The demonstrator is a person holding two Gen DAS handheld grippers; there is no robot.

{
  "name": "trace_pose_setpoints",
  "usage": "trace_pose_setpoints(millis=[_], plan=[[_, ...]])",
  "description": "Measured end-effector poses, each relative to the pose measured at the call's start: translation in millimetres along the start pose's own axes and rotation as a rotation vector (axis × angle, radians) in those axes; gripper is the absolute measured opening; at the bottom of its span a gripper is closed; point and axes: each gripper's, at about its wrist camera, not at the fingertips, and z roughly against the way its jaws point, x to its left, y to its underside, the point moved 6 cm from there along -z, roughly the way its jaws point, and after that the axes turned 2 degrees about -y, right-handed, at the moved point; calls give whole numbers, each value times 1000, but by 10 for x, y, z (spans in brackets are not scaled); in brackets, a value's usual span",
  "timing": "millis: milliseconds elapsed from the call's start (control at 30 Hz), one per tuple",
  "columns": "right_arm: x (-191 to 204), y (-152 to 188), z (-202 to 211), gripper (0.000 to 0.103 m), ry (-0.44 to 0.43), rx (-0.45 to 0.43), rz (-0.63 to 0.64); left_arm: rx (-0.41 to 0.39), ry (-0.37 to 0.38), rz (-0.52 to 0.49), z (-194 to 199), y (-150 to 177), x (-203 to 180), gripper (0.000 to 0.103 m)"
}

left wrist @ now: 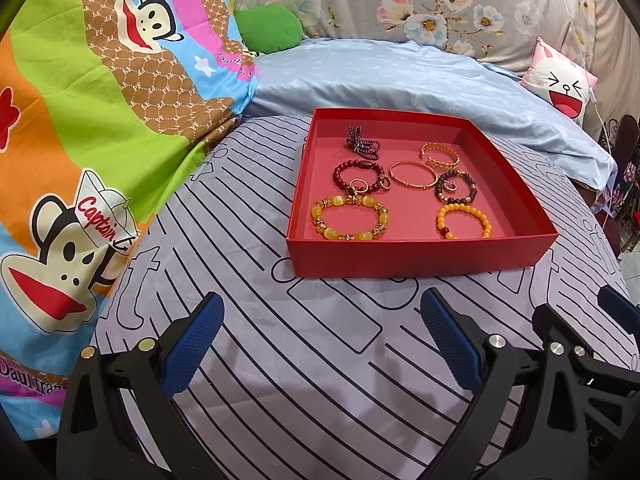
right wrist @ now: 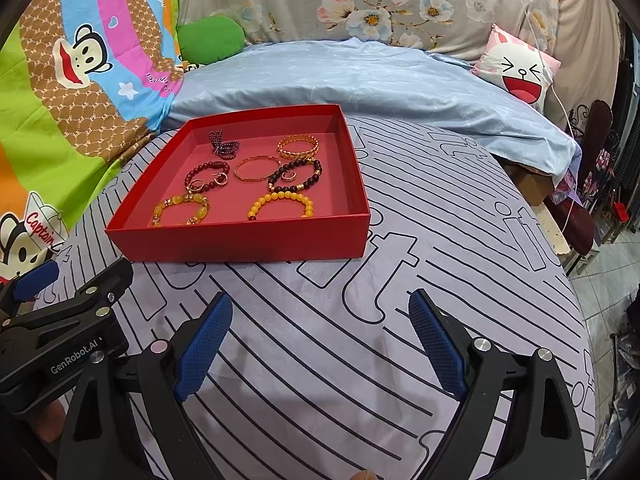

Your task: Organize jewelry

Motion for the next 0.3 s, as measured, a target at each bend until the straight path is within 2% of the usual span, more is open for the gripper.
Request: trace_pose_setpoints(millis=[300], plan=[[-28, -38, 14, 86, 9, -1, -6, -6, -4, -10, 24, -61, -13, 94]])
